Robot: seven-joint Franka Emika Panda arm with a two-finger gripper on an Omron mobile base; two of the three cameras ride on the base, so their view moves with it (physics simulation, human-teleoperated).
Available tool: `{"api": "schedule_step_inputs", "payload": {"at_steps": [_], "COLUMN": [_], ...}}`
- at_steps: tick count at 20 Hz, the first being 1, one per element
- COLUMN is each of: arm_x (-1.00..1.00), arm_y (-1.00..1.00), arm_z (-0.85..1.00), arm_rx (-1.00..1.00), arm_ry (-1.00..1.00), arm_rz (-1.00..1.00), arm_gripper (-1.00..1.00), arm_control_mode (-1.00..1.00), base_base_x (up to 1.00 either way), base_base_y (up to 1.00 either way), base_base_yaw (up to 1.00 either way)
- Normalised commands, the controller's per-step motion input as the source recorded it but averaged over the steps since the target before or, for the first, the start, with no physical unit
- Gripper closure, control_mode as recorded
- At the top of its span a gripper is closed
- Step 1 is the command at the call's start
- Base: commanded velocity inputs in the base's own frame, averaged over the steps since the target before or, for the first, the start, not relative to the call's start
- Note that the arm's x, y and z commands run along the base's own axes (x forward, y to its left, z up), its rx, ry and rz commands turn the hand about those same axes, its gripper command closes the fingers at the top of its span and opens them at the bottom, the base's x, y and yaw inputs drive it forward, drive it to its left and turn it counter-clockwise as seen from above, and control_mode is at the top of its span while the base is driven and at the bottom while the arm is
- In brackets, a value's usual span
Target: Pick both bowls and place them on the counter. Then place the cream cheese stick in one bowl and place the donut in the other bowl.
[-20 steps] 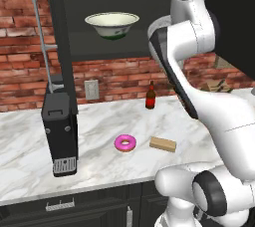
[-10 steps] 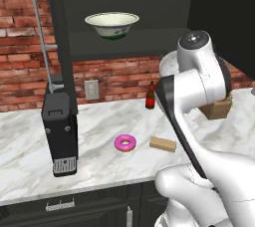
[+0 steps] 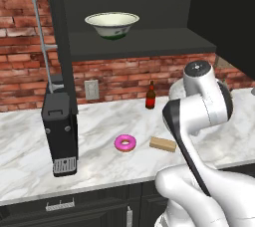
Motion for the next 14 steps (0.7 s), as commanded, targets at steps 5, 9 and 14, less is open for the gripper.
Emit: {"api": "schedule_step_inputs", "payload": {"at_steps": [5,9,14], "arm_x": [0.0,0.0,0.01], "arm_y": [-0.29,-0.43,-0.39], "arm_z": [-0.32,-0.21,-0.16], "arm_rx": [0.01,0.12,0.15], "arm_ry": [0.0,0.0,0.03], "arm_rz": [-0.01,-0.03,-0.03], "arm_gripper": [1.0,1.0,1.0], "arm_control_mode": [-1.0,-1.0,-1.0], "base_base_x": [0.0,0.0,0.0], "base_base_y": [0.0,0.0,0.0], "base_base_yaw": [0.0,0.0,0.0]}}
